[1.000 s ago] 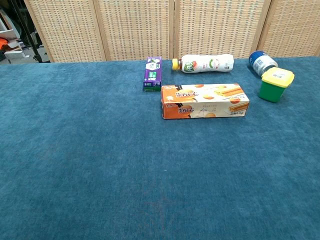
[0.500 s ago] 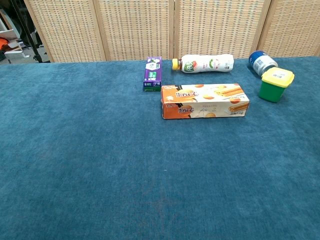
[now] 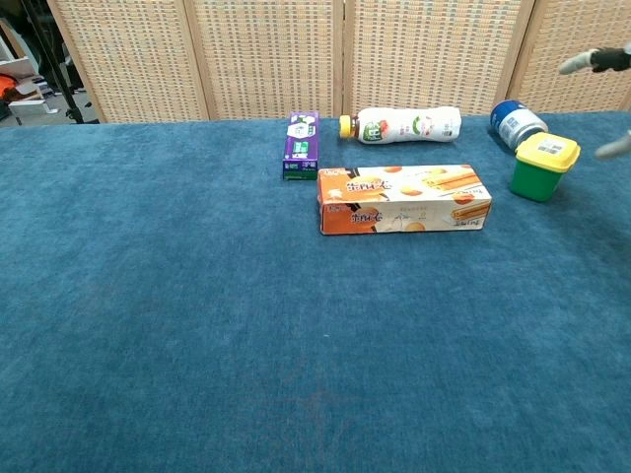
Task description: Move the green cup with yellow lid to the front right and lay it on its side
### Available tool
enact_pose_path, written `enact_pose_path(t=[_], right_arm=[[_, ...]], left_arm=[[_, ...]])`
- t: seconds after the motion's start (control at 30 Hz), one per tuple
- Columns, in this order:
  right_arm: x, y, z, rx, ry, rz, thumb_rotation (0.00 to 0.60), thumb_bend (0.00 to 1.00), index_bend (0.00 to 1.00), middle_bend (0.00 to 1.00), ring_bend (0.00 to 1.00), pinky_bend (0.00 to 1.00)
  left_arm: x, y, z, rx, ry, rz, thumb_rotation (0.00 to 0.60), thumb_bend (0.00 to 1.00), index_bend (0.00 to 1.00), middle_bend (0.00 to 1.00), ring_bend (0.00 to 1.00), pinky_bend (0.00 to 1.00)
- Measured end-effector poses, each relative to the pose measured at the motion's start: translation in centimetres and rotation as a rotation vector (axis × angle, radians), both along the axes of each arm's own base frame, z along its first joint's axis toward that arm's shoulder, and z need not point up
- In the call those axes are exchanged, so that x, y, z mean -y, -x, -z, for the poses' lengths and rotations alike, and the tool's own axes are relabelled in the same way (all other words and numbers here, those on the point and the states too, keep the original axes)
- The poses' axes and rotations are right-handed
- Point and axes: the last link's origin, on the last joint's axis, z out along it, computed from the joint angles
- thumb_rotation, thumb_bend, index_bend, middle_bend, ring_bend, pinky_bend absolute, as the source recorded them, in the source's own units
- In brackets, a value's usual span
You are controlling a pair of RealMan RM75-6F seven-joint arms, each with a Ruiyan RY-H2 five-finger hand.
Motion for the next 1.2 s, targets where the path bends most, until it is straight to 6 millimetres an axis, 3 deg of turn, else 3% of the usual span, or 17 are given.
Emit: enact_pose_path(t=[0.1, 0.3, 0.6, 0.8, 0.9, 1.03, 1.2], right_arm=[[2.7, -0.7, 0.4, -0.045, -0.004, 0.042, 0.6, 0.0, 0.0, 0.0, 0.0, 0.01], [6.1, -1.4, 2.2, -0.128, -0.045, 0.13, 0.6, 0.0, 0.0, 0.0, 0.0, 0.01], [7.4, -2.0, 5.6, -0.121, -0.124, 0.232, 0.6, 0.0, 0.0, 0.0, 0.0, 0.01], [7.8, -1.7, 5.8, -0.163, -0.104, 0.239, 0.6, 0.0, 0.0, 0.0, 0.01, 0.03], [7.9, -1.2, 5.8, -0.168, -0.095, 0.266, 0.6, 0.0, 0.02, 0.07, 0.15, 0.22], [7.7, -0.7, 6.3, -0.16, -0.093, 0.289, 0.6, 0.0, 0.17, 0.27, 0.39, 0.39], [7.7, -0.8, 6.6, -0.128, -0.062, 0.29, 0.6, 0.0, 0.34, 0.49, 0.58, 0.47]], left_arm=[[-0.4, 0.2, 0.1, -0.002, -0.001, -0.019, 0.6, 0.0, 0.0, 0.0, 0.0, 0.0], [-1.1, 0.4, 0.4, -0.007, 0.006, -0.042, 0.6, 0.0, 0.0, 0.0, 0.0, 0.0], [-1.8, 0.8, 0.7, -0.013, 0.015, -0.072, 0.6, 0.0, 0.0, 0.0, 0.0, 0.0], [-2.1, 0.8, 0.8, -0.015, 0.015, -0.078, 0.6, 0.0, 0.0, 0.0, 0.0, 0.0], [-2.1, 0.9, 0.8, -0.013, 0.016, -0.081, 0.6, 0.0, 0.0, 0.0, 0.0, 0.0], [-2.2, 1.0, 0.9, -0.016, 0.023, -0.085, 0.6, 0.0, 0.0, 0.0, 0.0, 0.0], [-2.1, 0.6, 0.7, -0.01, 0.016, -0.074, 0.6, 0.0, 0.0, 0.0, 0.0, 0.0]])
